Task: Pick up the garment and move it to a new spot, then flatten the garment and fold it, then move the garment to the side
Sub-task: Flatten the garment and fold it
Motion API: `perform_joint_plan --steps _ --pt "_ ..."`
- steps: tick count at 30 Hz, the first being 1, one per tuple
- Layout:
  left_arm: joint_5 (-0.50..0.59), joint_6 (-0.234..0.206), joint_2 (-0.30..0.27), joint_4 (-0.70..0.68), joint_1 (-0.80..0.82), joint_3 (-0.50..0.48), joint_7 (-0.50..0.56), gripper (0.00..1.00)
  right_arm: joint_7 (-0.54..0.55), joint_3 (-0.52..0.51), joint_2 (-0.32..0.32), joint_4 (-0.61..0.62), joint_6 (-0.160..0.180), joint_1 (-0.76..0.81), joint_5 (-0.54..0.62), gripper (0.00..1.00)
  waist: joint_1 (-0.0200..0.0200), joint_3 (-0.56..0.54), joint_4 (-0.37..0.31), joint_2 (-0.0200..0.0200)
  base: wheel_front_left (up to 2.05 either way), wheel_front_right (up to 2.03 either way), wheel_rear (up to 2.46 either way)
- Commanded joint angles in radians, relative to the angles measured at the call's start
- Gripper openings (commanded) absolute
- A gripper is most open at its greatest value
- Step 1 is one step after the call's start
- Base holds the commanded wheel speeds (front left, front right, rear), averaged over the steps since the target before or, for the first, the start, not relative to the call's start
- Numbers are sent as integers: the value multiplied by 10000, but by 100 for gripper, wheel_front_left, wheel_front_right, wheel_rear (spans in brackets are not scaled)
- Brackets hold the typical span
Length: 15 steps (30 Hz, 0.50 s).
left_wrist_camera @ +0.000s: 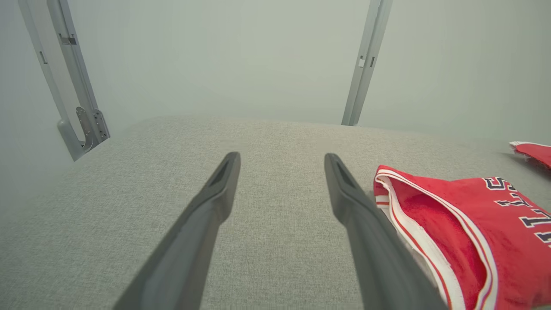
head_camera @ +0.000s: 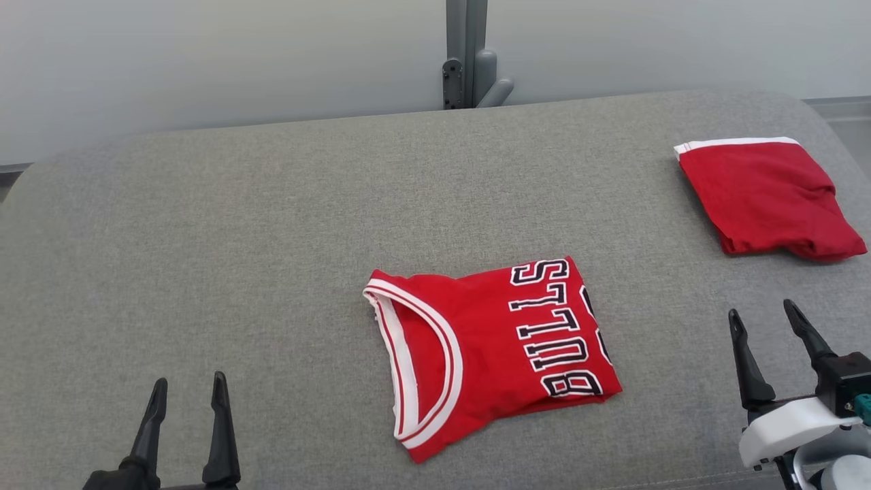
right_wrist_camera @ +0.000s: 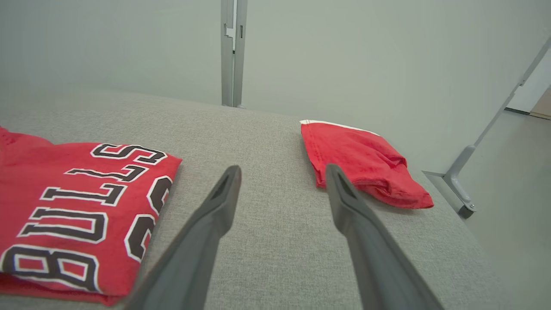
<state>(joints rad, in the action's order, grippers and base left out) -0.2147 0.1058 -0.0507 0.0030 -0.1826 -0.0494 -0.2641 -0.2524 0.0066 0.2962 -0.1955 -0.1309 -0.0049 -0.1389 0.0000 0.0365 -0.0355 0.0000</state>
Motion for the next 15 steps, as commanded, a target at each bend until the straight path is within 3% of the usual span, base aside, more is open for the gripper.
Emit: perform_joint_plan --steps 1,9,15 --pt "138 83 -13 104 35 19 4 100 -101 -204 -215 -157 7 93 230 100 0 -74 97 0 0 0 0" --pt "256 193 -12 834 -25 -102 4 100 -126 -1065 -1299 258 7 480 1002 100 0 -180 218 0 0 0 0" --pt "290 238 -12 1028 53 -118 4 100 -128 -1035 -1527 211 8 632 1096 100 0 -182 265 0 0 0 0"
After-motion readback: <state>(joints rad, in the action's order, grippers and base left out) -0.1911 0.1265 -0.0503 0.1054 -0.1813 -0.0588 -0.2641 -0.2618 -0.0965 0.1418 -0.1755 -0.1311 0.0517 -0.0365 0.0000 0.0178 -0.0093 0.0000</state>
